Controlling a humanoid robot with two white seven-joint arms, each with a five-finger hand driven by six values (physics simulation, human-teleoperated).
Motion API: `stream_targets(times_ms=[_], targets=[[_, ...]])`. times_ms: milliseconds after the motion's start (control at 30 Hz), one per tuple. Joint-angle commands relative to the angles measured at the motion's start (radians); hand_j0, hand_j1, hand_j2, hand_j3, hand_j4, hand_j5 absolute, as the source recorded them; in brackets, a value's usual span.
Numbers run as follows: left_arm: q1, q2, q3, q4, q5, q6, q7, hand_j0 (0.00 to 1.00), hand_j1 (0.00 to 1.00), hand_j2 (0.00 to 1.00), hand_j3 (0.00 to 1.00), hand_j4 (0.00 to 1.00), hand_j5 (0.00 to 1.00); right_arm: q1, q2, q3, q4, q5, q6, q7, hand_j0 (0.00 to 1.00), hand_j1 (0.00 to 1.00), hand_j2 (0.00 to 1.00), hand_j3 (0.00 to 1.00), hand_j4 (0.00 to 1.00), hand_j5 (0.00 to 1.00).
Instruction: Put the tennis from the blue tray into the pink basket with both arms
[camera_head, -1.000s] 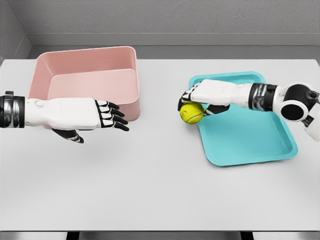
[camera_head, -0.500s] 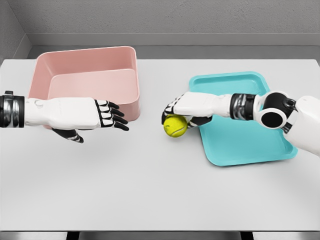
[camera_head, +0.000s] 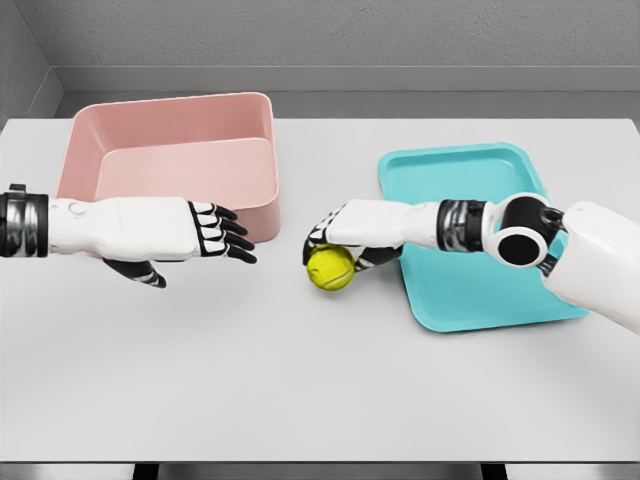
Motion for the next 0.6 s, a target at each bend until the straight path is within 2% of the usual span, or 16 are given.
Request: stream_targets(times_ms=[0, 267, 333, 433, 500, 533, 567], targets=[[0.0, 0.003, 0.001, 0.0, 0.006, 0.002, 0.0, 1.0, 1.0, 1.0, 1.0, 1.0, 1.0, 0.0, 0.007, 0.003, 0.003, -0.004, 0.002, 0.0, 0.6, 0.6, 0.6, 0.6, 0.6, 0.6], [0.003, 0.017, 0.001, 0.0, 0.02, 0.002, 0.0, 1.0, 1.0, 1.0, 1.0, 1.0, 1.0, 0.0, 0.034, 0.012, 0.024, 0.001, 0.002, 0.0, 0.6, 0.6, 0.6, 0.6, 0.6, 0.6], [0.025, 0.016, 0.001, 0.0, 0.02, 0.002, -0.002, 1.0, 1.0, 1.0, 1.0, 1.0, 1.0, 0.0, 0.034, 0.012, 0.024, 0.001, 0.003, -0.001, 0.63, 0.63, 0.63, 0.63, 0.63, 0.63], [0.029, 0.016, 0.001, 0.0, 0.02, 0.002, -0.002, 1.0, 1.0, 1.0, 1.0, 1.0, 1.0, 0.005, 0.034, 0.012, 0.035, 0.001, 0.002, -0.001, 0.74, 0.74, 0.74, 0.74, 0.74, 0.74], [0.028, 0.017, 0.001, 0.0, 0.02, 0.002, -0.006, 1.0, 1.0, 1.0, 1.0, 1.0, 1.0, 0.005, 0.033, 0.012, 0.036, 0.001, 0.002, -0.004, 0.88, 0.88, 0.88, 0.88, 0.88, 0.88], [0.026, 0.017, -0.001, 0.0, 0.021, 0.002, -0.035, 1.0, 1.0, 1.0, 1.0, 1.0, 1.0, 0.005, 0.031, 0.012, 0.036, 0.001, 0.002, -0.004, 0.94, 0.94, 0.94, 0.94, 0.94, 0.94], [0.023, 0.019, -0.001, 0.0, 0.021, 0.002, -0.14, 1.0, 1.0, 1.0, 1.0, 1.0, 1.0, 0.006, 0.03, 0.012, 0.036, -0.001, 0.002, -0.004, 0.96, 0.96, 0.96, 0.96, 0.96, 0.96]])
